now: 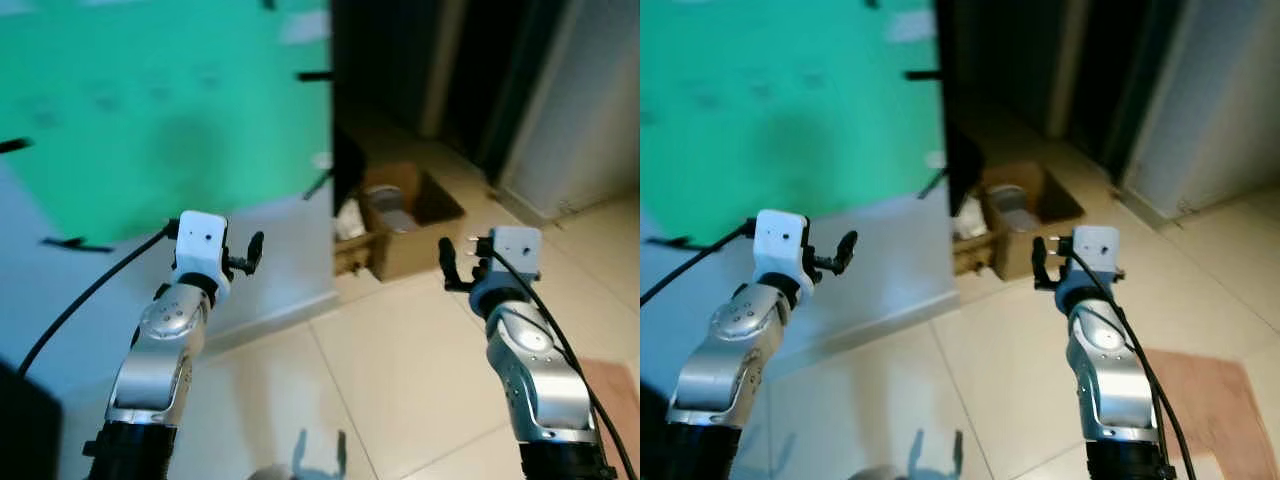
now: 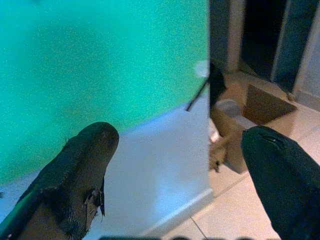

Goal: Hang keys on a hook

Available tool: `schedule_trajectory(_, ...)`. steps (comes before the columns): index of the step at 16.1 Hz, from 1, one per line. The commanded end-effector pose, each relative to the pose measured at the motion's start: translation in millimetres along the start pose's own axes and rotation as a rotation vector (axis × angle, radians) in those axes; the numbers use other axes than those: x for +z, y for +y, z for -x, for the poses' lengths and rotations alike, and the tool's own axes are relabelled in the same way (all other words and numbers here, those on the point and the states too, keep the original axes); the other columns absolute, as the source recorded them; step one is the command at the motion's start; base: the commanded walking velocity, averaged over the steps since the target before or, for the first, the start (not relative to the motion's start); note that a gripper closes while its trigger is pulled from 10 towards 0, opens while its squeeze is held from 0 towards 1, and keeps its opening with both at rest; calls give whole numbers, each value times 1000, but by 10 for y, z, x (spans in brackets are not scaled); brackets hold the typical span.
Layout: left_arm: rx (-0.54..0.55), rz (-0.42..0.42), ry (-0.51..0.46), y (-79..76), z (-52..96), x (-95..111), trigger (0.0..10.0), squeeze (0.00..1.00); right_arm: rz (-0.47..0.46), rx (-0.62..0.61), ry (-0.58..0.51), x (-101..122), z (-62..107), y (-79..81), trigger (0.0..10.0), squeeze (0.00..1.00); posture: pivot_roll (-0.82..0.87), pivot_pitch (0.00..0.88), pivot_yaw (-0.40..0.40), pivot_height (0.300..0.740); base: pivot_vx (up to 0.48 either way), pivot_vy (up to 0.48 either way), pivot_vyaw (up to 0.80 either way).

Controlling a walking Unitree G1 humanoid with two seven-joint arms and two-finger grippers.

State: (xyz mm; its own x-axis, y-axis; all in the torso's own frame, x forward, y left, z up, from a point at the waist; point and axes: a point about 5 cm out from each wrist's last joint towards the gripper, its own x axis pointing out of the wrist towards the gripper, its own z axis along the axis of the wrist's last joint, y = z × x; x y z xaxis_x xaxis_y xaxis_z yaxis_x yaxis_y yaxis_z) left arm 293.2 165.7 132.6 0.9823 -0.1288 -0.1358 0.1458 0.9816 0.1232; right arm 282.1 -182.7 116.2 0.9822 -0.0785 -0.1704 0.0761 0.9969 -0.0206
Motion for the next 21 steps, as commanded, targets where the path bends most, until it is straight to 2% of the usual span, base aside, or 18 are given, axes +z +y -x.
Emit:
schedule_trajectory(1, 8, -10, -7, 56, 13, 27, 10000, 1000, -2, 22, -14, 30, -12, 65, 10000, 1000, -78, 0, 41, 740, 266, 0, 800)
schedule_trajectory(7, 1, -27, -9, 63, 27, 18, 10000, 1000, -17, 9, -22, -4, -45, 78, 10000, 1000, -75, 0, 52, 740, 286, 0, 743)
schedule_trajectory(10, -2, -31, -5, 86, 14, 0, 10000, 1000, -8, -53, -33, 1, -62, 49, 10000, 1000, -89, 0, 68, 740, 299, 0, 0)
schedule_trajectory(14, -6, -31, -3, 78, 7, -12, 10000, 1000, 10, -44, -33, -15, -61, 51, 10000, 1000, -88, 0, 63, 740, 301, 0, 0)
schedule_trajectory(16, 4, -25, -2, 85, 12, -27, 10000, 1000, 49, -32, -30, -18, -66, 31, 10000, 1000, -79, 0, 51, 740, 304, 0, 0)
schedule_trajectory(21, 11, -25, -6, 78, 15, -17, 10000, 1000, 45, -24, -23, -23, -84, -5, 10000, 1000, -70, 0, 45, 740, 299, 0, 718)
